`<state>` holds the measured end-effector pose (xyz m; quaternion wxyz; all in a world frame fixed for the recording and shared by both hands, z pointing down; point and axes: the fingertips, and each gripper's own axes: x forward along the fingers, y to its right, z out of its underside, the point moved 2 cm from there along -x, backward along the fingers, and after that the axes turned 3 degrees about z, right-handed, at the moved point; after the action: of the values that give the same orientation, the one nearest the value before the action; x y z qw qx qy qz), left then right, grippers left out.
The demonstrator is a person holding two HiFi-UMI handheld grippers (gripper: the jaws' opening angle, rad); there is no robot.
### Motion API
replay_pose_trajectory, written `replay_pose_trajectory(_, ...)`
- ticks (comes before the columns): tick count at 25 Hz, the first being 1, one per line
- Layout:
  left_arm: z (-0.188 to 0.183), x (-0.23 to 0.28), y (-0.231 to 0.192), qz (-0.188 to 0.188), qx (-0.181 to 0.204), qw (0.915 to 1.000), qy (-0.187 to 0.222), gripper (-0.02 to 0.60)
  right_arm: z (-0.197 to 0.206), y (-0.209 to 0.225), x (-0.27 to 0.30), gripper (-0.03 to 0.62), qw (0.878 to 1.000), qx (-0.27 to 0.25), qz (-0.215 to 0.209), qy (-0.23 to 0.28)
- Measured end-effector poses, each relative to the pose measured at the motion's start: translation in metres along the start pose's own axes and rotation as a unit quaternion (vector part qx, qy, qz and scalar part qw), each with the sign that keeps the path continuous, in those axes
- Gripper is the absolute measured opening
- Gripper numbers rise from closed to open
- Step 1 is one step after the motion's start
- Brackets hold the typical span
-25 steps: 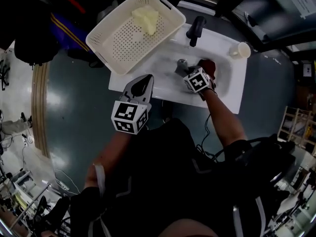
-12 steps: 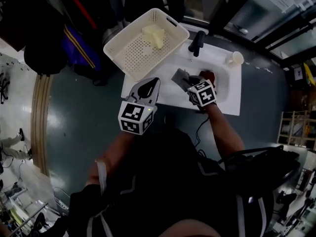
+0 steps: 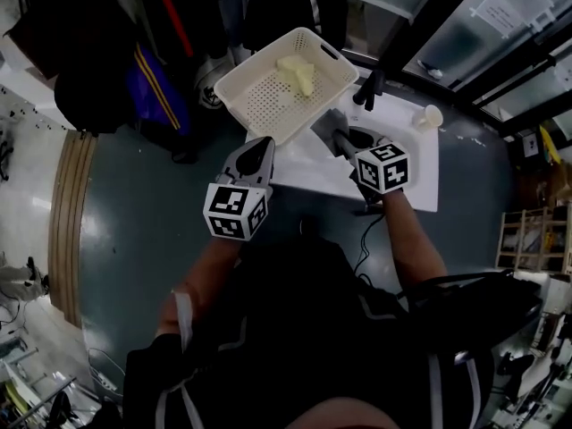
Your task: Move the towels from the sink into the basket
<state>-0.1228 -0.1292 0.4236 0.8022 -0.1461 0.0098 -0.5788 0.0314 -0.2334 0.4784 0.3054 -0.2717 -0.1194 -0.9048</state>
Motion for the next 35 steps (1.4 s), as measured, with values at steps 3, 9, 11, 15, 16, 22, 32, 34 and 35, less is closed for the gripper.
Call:
replay_pose_trajectory(3, -0.005, -0.016, -0.019, -0.002, -0.005, 0.9999, 0.01, 0.003, -0.025, -0.017, 0.006, 0.054, 1.0, -0.013, 0.0, 0.011)
replay_pose_trajectory(9, -0.009, -0.053, -0.042, -0.014, -0.008, 0.9998, 0.015, 0.003, -0.065, -0.05, 0.019, 0.054, 0.998, -0.051, 0.004, 0.02)
replay_pose_trajectory(11, -0.01, -0.062, -0.045, -0.014, -0.007, 0.9997, 0.018, 0.003, -0.077, -0.057, 0.028, 0.054, 0.998, -0.062, 0.002, 0.018)
replay_pose_trajectory(15, -0.017, -0.071, -0.059, -0.022, -0.002, 0.9993, 0.031, 0.003, -0.099, -0.057, 0.063, 0.054, 0.997, -0.073, 0.003, 0.004)
replay_pose_trajectory(16, -0.018, -0.071, -0.064, -0.028, -0.002, 0.9991, 0.032, 0.003, -0.103, -0.053, 0.074, 0.054, 0.997, -0.079, 0.005, -0.002)
replay_pose_trajectory(22, -0.022, -0.063, -0.102, -0.09, 0.0, 0.9957, 0.022, 0.003, -0.111, -0.033, 0.156, 0.054, 0.99, -0.125, -0.03, -0.062)
replay_pose_trajectory(32, -0.022, -0.064, -0.143, -0.181, -0.009, 0.9834, 0.01, 0.003, -0.055, -0.025, 0.269, 0.054, 0.954, -0.183, -0.095, -0.218)
replay_pose_trajectory(34, -0.022, -0.058, -0.148, -0.189, -0.004, 0.9819, 0.006, 0.003, -0.043, -0.018, 0.285, 0.054, 0.948, -0.193, -0.093, -0.237)
replay_pose_trajectory(35, -0.023, -0.055, -0.15, -0.192, -0.005, 0.9813, 0.004, 0.003, -0.037, -0.015, 0.291, 0.054, 0.945, -0.194, -0.093, -0.246)
